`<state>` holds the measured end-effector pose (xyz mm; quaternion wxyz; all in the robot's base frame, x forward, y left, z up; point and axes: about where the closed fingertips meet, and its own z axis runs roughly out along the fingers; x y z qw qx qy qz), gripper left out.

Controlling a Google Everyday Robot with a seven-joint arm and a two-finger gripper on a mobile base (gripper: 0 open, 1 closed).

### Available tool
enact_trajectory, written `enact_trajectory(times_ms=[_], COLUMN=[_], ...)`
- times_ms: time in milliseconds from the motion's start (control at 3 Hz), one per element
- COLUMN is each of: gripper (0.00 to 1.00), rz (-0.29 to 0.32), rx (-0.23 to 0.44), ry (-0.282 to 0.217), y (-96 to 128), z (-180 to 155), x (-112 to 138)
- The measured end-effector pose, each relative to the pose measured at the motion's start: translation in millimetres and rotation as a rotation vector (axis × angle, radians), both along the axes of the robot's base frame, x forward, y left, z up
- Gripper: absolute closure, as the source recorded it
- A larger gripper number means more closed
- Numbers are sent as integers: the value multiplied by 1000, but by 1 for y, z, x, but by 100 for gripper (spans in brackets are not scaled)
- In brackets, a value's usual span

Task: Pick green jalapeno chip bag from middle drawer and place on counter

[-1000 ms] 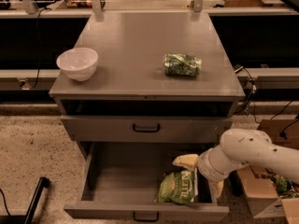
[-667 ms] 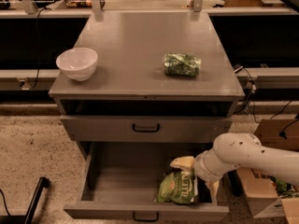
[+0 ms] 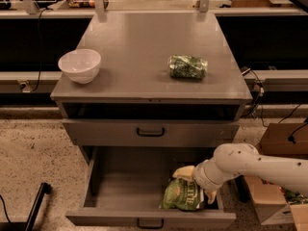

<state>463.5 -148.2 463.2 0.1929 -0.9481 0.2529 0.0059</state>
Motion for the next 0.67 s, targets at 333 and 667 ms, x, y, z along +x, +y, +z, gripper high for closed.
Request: enact_trajectory(times_ms=[333,667], gripper=[36,60], rz=[5,26], rx=[30,47], ry=[10,25], y=[4,10], z=[-12,-24], x=[0,-1])
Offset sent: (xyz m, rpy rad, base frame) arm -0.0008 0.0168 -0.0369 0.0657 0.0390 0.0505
